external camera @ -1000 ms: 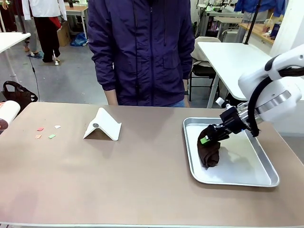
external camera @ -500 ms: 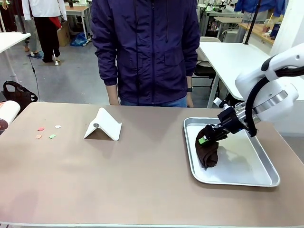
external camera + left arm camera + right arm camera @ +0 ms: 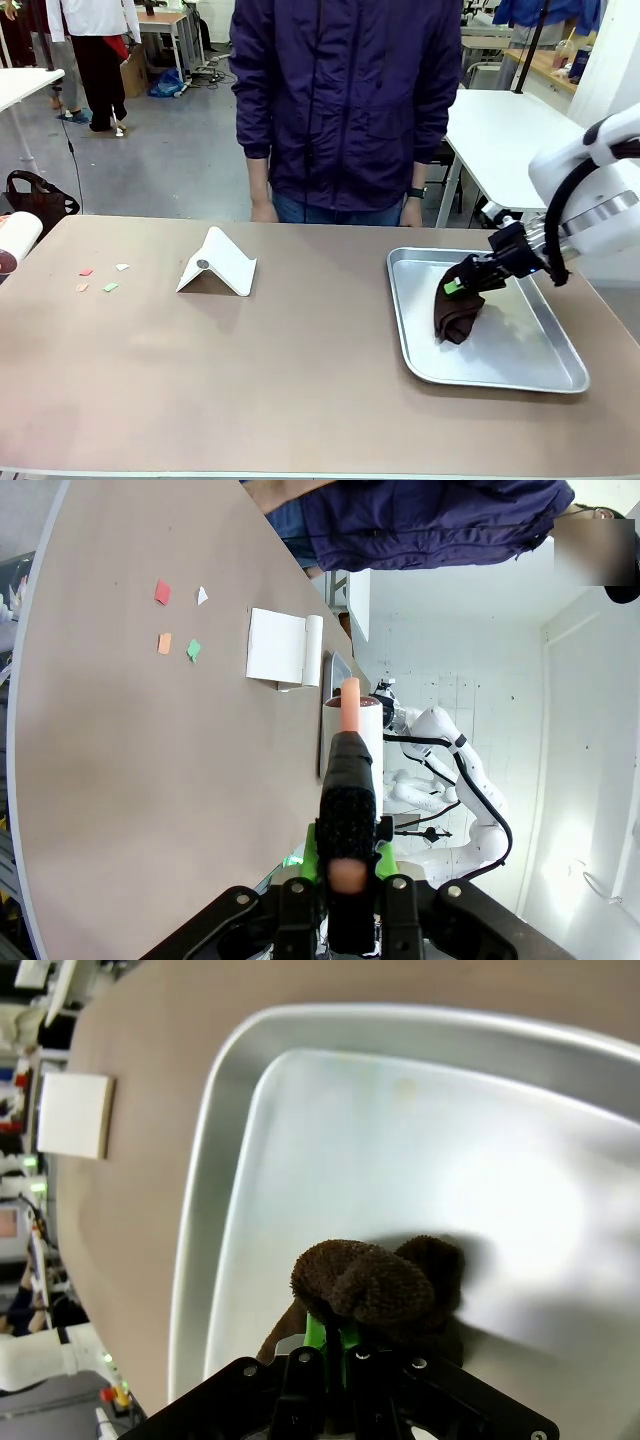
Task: Clean the surface of the table.
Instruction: If a person points to the right, clean the right side of the table with your right hand, and if they point to the left, clean the left side with your left hand.
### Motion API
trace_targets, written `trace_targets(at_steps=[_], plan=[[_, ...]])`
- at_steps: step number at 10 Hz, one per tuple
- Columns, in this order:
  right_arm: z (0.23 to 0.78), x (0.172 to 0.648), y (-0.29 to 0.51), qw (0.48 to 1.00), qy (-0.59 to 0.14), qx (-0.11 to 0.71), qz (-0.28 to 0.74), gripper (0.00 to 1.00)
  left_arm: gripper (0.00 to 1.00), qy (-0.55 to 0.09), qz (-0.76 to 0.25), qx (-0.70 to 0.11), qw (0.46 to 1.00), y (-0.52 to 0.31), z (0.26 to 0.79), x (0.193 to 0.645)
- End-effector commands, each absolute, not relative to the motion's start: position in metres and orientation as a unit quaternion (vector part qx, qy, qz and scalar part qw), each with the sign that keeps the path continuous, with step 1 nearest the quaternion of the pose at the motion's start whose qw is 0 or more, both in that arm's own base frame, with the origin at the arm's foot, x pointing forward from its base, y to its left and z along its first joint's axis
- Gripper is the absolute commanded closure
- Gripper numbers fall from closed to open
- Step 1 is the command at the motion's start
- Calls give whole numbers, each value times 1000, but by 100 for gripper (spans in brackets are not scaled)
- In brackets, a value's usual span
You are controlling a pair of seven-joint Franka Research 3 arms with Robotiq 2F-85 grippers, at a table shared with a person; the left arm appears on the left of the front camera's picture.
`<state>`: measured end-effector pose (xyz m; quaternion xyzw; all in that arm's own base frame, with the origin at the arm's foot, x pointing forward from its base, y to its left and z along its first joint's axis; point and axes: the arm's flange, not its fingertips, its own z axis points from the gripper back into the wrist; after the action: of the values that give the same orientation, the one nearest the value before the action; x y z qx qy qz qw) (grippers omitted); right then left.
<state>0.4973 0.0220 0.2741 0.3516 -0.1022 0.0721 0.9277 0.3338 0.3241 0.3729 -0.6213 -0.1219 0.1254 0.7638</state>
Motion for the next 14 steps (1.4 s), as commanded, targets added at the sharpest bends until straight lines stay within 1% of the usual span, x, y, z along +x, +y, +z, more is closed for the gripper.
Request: trace_targets(at_steps=[1,4,5,6,7,9,10,12,14], plan=[[278,499,-2,932,-127,340,26,94,100,-124,121,-621,764,323,376,331],[282,495,-30,923,-142,357,-8,94,100,-124,121,-621,764,323,376,331],[286,492,-35,916,-147,374,-8,94,100,-124,121,-621,764,323,376,331],[294,488,-40,900,-150,409,0,94,100,-124,121,-621,764,323,376,331],[304,482,-47,880,-162,446,2,94,100,-124,121,-621,764,323,376,331],[327,464,-64,818,-179,547,5,94,100,-124,121,-621,764,323,376,331],[335,457,-70,791,-166,589,10,94,100,-124,121,-621,764,323,376,331],[351,441,-74,751,-133,646,28,94,100,-124,121,-621,764,323,376,331],[382,414,-74,704,-84,705,22,94,100,-124,121,-621,764,323,376,331]])
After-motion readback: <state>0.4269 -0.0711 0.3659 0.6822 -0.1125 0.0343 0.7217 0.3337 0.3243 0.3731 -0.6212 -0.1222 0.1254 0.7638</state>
